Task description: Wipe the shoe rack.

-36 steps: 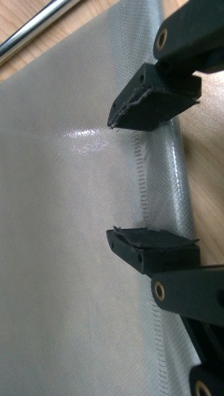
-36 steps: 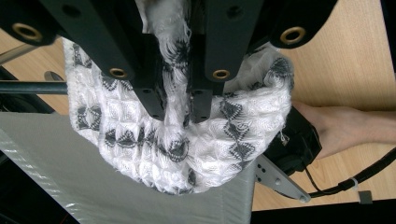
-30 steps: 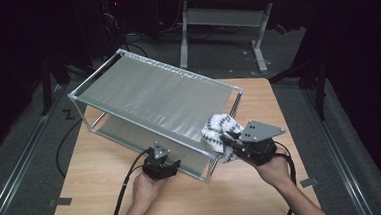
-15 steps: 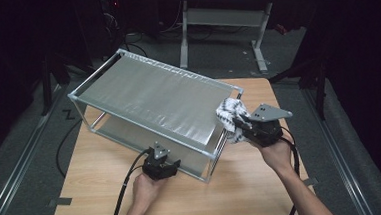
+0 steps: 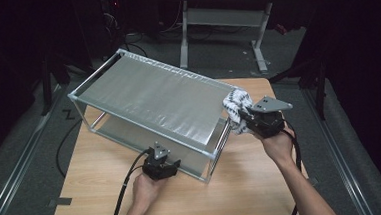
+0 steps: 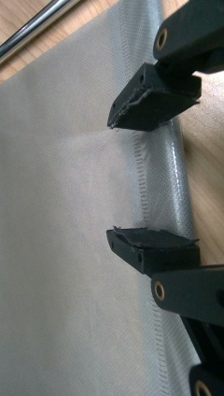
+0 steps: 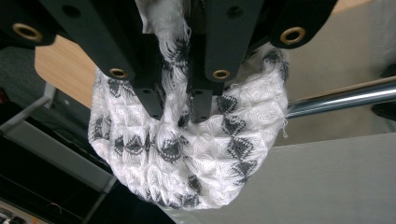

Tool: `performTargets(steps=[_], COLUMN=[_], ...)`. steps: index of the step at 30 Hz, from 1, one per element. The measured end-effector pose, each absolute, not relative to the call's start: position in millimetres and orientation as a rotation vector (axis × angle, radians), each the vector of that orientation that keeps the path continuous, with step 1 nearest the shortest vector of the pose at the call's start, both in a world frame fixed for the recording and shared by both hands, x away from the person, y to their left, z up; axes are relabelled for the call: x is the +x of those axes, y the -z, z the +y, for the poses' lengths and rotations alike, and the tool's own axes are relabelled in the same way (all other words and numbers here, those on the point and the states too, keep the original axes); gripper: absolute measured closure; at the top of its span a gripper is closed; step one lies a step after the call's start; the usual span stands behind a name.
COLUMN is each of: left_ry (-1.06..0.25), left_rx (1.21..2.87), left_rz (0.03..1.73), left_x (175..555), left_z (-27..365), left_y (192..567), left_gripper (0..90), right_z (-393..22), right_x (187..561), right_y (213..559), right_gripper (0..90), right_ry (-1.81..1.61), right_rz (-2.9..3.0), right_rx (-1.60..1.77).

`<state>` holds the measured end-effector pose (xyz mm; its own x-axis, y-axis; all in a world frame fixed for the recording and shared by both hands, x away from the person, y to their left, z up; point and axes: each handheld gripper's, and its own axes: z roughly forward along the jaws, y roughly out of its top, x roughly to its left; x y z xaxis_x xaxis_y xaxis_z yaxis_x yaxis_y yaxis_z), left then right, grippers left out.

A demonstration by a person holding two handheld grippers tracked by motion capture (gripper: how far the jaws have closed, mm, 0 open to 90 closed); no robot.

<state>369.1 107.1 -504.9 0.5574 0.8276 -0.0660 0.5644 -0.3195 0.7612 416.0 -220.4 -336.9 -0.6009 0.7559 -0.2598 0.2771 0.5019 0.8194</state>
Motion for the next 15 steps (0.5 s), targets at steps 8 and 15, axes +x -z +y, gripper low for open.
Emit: performTargets(steps=[8, 15], left_ry=[-0.439, -0.437], left_rx=[2.028, 2.022], left_rz=[1.114, 1.117], left_x=[369, 369], left_z=[107, 107], left_y=[505, 505], left_gripper=[40.0, 40.0], right_z=[-225, -235], right_x=[431, 442], right_y=[339, 342], right_gripper=[79.9, 79.9], right_ry=[-1.003, -0.973], right_rz=[2.099, 2.068], right_rx=[0.906, 0.967])
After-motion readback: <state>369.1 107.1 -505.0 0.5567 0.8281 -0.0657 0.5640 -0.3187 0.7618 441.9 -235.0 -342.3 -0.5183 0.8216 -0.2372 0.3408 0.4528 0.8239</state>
